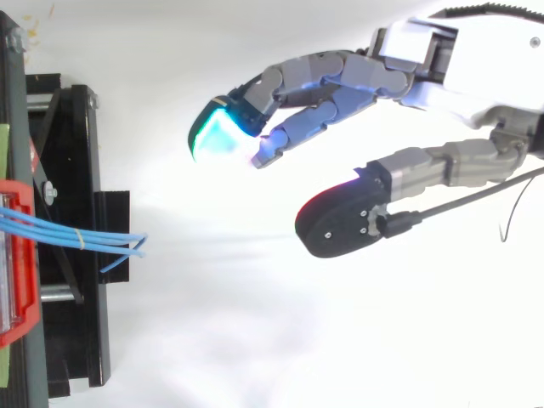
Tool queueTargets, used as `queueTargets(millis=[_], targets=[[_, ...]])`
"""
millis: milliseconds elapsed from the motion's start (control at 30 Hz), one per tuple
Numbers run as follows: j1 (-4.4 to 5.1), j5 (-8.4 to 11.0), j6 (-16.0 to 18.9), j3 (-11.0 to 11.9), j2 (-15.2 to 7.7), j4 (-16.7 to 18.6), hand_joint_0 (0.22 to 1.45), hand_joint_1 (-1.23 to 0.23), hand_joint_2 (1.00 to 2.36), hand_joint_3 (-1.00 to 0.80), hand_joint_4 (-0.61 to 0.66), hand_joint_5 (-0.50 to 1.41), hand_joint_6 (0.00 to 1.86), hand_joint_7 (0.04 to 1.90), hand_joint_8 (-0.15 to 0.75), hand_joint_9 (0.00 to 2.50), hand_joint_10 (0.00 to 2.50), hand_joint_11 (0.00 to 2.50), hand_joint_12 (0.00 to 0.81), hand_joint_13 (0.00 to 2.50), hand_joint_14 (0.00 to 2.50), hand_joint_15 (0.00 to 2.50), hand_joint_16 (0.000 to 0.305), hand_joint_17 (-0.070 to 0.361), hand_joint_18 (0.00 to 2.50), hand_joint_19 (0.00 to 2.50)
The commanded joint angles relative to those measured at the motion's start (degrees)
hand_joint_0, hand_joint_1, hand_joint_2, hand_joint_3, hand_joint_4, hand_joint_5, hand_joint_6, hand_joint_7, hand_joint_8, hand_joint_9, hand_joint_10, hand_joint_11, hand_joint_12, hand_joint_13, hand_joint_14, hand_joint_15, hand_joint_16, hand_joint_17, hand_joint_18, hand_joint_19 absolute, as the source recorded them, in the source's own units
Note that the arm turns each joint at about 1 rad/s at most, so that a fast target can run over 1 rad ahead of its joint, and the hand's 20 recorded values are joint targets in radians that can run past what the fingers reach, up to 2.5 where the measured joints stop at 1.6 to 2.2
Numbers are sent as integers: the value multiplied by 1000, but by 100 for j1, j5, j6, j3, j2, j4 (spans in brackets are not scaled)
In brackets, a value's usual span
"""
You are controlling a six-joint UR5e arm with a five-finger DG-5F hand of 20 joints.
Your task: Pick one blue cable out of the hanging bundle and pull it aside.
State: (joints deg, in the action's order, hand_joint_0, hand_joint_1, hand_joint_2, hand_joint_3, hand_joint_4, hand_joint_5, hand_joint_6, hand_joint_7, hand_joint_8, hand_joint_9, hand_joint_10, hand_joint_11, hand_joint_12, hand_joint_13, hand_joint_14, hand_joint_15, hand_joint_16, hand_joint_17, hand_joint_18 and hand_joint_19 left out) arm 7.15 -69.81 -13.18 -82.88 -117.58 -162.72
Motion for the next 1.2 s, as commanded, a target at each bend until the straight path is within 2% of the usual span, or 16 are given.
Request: queueTargets(millis=[0, 67, 233, 300, 433, 667, 767, 867, 1067, 1167], targets=[[-3, 2, -18, 0, -98, 223, 531, -564, 1005, -439, 249, -164, 502, 739, 273, 742, 6, 175, 314, 353, 0, 33, 34, 77, 204, 0], [6, 20, -44, 0, -160, 487, 531, -564, 1004, -438, 249, -164, 502, 735, 275, 744, 6, 166, 314, 353, 1, 33, 34, 77, 204, 0], [-3, 55, -18, 0, -318, 707, 531, -564, 1005, -440, 248, -162, 502, 737, 275, 748, 6, 175, 314, 353, 0, 33, 34, 77, 203, 0], [-3, 64, -18, 0, -450, 830, 531, -564, 1005, -438, 252, -161, 502, 739, 276, 750, 6, 180, 313, 354, 0, 40, 34, 77, 203, 0], [6, 81, -44, 0, -573, 1172, 531, -563, 1004, -438, 251, -160, 502, 740, 276, 759, 6, 176, 313, 354, 2, 32, 35, 78, 203, 2], [-3, 178, -27, 9, -845, 1225, 531, -561, 1004, -438, 258, -156, 502, 746, 277, 762, 6, 184, 315, 359, 1, 38, 35, 78, 205, 1], [15, 196, -44, 18, -1030, 1436, 531, -561, 1004, -438, 264, -155, 502, 745, 277, 766, 7, 197, 314, 360, 2, 38, 35, 78, 209, 9], [41, 213, -106, 88, -1162, 1673, 531, -561, 1004, -439, 265, -152, 502, 747, 280, 770, 6, 184, 314, 361, 0, 43, 35, 78, 209, 10], [50, 196, -141, 229, -1425, 1753, 531, -561, 1004, -439, 268, -149, 502, 751, 280, 778, 7, 198, 315, 360, 2, 46, 35, 78, 207, 18], [50, 204, -62, 439, -1645, 1761, 530, -561, 1005, -441, 274, -149, 502, 753, 282, 777, 7, 199, 325, 363, 2, 50, 37, 82, 209, 56]])
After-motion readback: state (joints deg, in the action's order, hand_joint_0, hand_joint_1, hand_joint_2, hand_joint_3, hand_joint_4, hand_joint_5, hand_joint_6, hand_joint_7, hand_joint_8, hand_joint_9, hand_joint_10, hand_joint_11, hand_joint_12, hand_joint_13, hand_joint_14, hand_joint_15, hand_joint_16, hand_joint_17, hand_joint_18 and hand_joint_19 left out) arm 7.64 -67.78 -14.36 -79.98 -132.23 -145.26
